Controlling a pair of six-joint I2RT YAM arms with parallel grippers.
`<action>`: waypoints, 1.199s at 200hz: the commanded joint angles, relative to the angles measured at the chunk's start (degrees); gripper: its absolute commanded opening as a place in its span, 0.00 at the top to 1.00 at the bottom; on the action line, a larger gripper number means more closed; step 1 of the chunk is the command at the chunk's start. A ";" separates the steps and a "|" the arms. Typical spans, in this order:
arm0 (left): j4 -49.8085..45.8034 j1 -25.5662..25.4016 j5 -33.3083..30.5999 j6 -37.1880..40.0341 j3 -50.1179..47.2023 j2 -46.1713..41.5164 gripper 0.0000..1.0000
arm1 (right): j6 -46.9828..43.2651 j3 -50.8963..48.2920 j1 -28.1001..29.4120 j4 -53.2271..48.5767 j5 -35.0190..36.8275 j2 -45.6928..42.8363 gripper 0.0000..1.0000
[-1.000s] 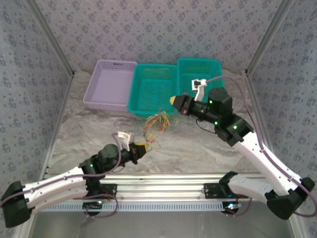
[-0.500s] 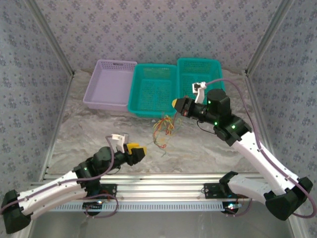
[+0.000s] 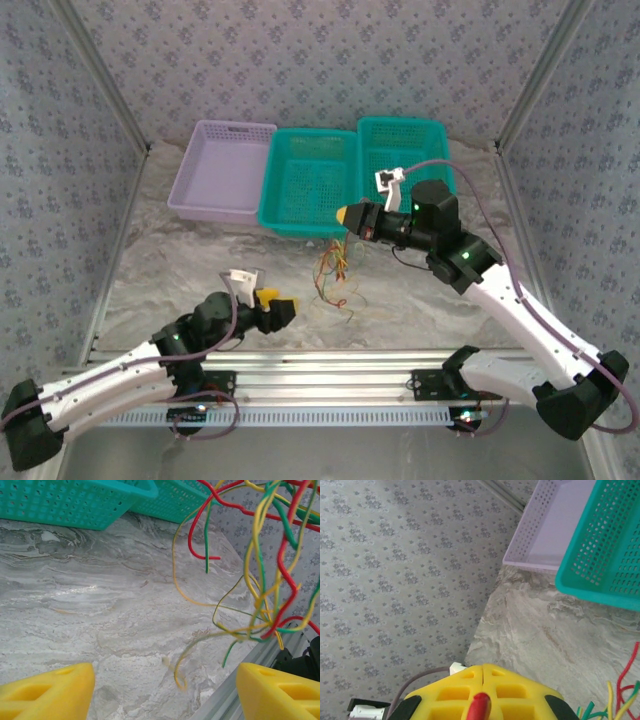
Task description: Untangle the cables
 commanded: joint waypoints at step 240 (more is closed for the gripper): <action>5.03 0.68 10.47 3.38 1.84 6.65 0.73 | -2.85 5.26 3.32 2.68 -2.90 2.79 1.00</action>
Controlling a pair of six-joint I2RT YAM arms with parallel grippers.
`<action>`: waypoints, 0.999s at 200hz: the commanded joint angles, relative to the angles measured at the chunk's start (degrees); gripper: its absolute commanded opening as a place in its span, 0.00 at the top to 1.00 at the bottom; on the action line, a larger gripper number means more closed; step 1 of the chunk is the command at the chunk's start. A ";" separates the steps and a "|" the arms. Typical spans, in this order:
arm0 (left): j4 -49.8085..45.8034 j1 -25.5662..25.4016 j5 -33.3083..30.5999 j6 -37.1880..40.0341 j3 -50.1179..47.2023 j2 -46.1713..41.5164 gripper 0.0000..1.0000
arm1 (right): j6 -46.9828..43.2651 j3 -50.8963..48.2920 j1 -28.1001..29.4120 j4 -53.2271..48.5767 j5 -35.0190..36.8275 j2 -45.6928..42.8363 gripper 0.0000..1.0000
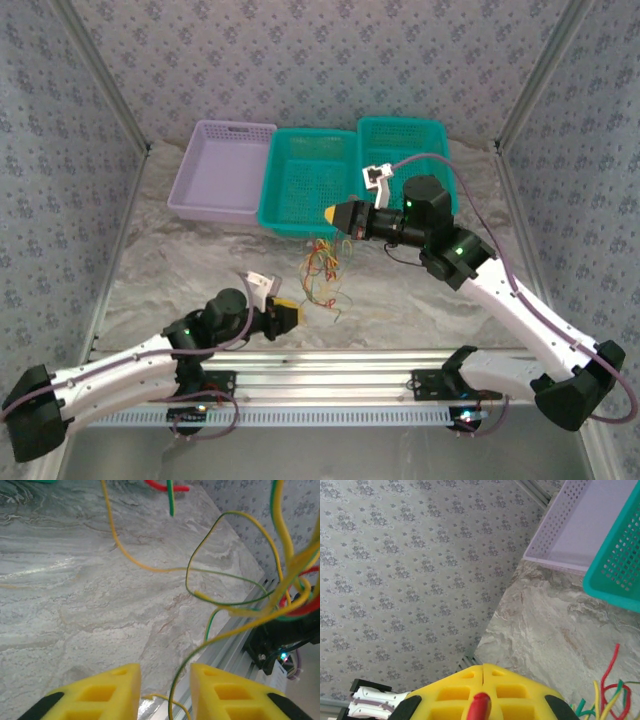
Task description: Untangle the cables
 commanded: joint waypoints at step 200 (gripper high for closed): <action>-10.27 2.73 -2.41 0.75 -0.10 -12.48 1.00 | -2.82 3.50 -18.89 -10.59 -2.43 -1.50 1.00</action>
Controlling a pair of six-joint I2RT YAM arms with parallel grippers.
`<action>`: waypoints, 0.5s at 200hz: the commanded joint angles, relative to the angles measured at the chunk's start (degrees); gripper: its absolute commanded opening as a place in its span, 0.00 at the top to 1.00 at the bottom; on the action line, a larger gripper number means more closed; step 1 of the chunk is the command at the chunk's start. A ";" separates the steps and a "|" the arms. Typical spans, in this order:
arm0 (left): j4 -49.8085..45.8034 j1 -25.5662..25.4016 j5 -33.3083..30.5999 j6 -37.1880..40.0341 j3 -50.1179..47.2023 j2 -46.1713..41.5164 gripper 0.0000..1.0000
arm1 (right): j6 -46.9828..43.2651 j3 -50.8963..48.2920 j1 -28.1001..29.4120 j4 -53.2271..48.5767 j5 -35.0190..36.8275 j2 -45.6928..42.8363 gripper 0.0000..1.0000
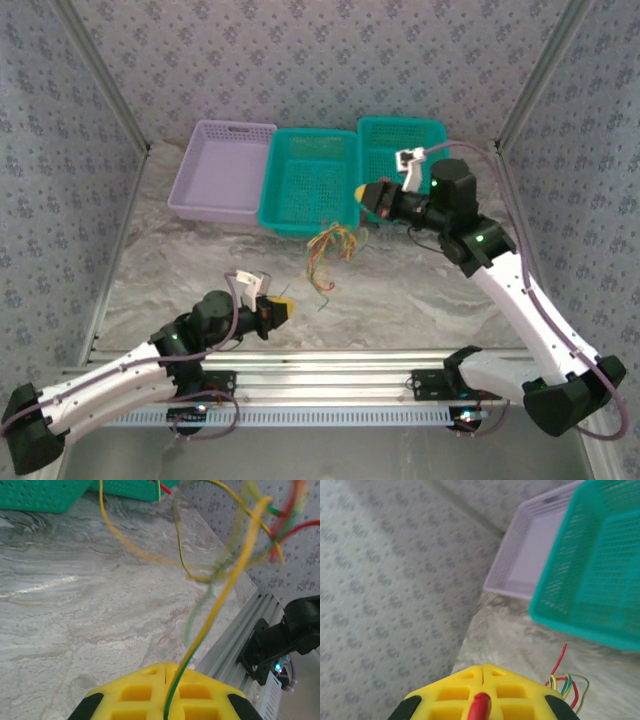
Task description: Untangle the cables
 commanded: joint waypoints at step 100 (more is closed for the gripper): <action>-17.77 4.98 -3.55 1.22 2.31 -13.99 1.00 | -0.98 -8.73 -10.90 -2.80 -1.04 -2.64 1.00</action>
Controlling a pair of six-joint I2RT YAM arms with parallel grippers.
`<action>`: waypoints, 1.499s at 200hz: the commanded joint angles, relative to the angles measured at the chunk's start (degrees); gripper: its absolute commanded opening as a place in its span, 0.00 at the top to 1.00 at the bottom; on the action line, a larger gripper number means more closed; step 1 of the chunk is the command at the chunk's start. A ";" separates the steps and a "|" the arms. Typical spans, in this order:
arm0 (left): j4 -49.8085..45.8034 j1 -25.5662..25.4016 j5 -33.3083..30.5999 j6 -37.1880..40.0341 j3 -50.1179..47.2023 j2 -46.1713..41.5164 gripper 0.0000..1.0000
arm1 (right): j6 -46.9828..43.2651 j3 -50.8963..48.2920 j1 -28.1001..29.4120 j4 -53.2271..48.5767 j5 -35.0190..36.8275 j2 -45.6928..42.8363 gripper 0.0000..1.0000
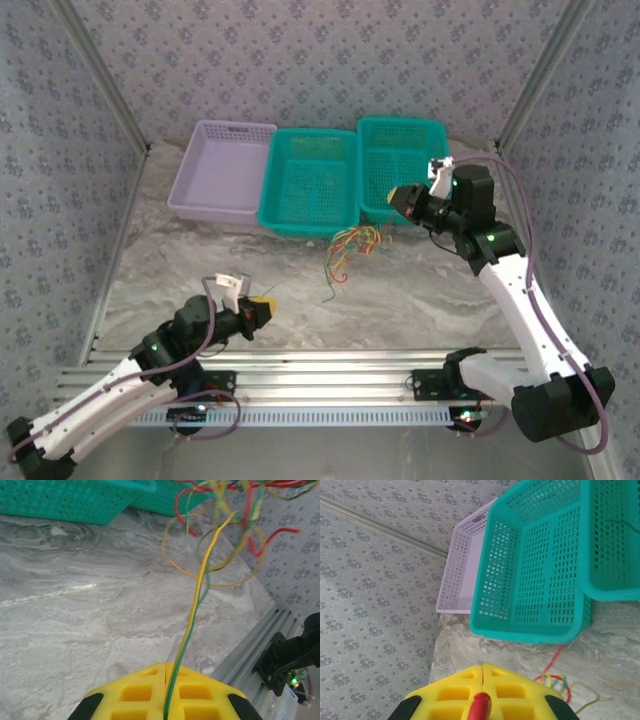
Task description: Untangle the cables
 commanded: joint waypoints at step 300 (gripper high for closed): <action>-30.63 0.55 -30.34 17.21 49.54 8.94 1.00 | -11.26 -20.73 -6.30 -3.66 27.97 5.30 1.00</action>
